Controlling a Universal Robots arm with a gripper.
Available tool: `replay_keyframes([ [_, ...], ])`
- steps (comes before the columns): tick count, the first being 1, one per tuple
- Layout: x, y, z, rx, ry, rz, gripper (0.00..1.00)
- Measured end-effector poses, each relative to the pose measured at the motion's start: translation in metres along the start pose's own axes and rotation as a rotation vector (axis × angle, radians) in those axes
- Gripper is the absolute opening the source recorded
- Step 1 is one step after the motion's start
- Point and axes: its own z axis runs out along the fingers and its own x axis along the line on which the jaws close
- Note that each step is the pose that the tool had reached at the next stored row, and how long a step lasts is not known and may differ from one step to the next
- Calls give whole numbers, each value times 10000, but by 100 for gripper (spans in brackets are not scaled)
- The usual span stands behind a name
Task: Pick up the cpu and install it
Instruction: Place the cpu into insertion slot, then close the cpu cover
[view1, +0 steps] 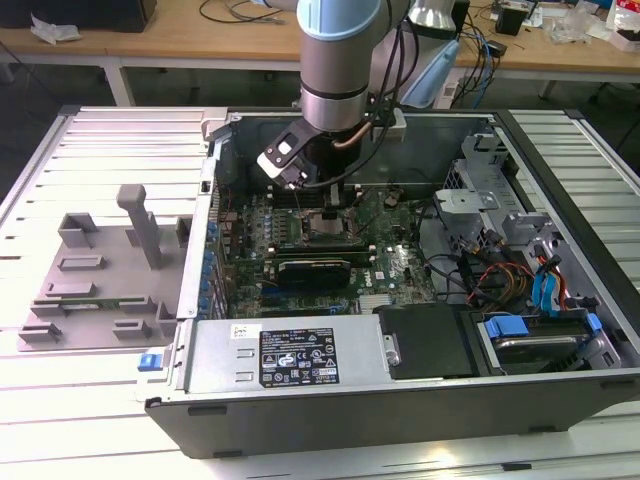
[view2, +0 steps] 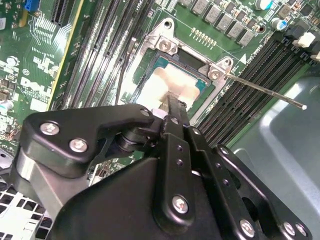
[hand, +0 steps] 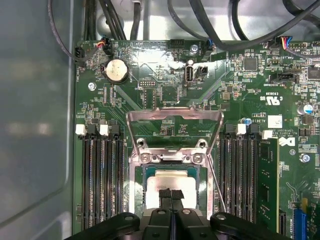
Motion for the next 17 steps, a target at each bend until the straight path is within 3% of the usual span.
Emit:
replay_keyframes([
  [3, 2, 4, -79, 0, -3, -2, 11],
  [17, 3, 4, -80, -2, -7, -1, 11],
])
